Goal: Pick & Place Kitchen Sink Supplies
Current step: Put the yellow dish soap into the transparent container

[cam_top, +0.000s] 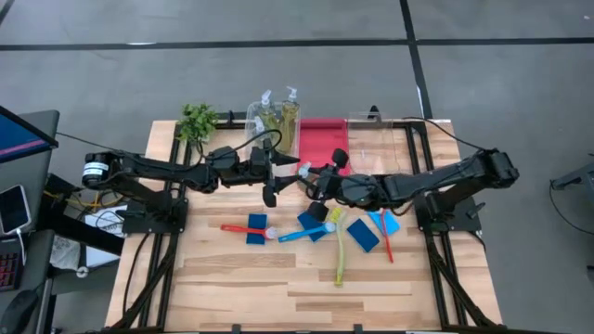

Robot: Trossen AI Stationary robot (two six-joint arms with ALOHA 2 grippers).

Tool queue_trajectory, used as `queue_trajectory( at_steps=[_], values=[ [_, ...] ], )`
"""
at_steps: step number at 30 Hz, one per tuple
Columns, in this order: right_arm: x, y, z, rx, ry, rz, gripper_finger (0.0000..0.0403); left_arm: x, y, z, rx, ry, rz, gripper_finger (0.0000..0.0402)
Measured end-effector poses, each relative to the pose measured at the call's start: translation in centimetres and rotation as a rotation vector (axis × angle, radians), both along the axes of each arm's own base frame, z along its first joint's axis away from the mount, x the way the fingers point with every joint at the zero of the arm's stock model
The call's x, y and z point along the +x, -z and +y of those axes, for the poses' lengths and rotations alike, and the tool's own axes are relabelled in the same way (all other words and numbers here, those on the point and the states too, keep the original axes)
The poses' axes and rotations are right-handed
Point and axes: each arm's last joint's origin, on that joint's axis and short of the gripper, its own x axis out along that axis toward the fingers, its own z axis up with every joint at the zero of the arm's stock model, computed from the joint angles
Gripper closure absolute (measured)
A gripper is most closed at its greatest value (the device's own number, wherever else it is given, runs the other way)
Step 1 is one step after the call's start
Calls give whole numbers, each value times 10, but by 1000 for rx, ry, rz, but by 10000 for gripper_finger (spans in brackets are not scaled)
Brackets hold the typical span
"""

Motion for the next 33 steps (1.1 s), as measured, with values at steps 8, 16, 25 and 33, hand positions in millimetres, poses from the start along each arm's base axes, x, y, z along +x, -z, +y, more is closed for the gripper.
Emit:
queue_trajectory(
  at_steps=[8, 16, 25, 33],
  values=[
    [26, -2, 3, -2, 5, 14, 289, 0, 0, 0, -12, 13, -1, 165],
    [36, -9, 4, -1, 6, -1, 289, 0, 0, 0, -19, 15, 1, 165],
    [35, -11, 4, -1, 15, -5, 289, 0, 1, 0, -39, 17, 8, 165],
    [35, -11, 4, 5, 31, -10, 289, 0, 1, 0, -36, 18, 10, 199]
  ],
)
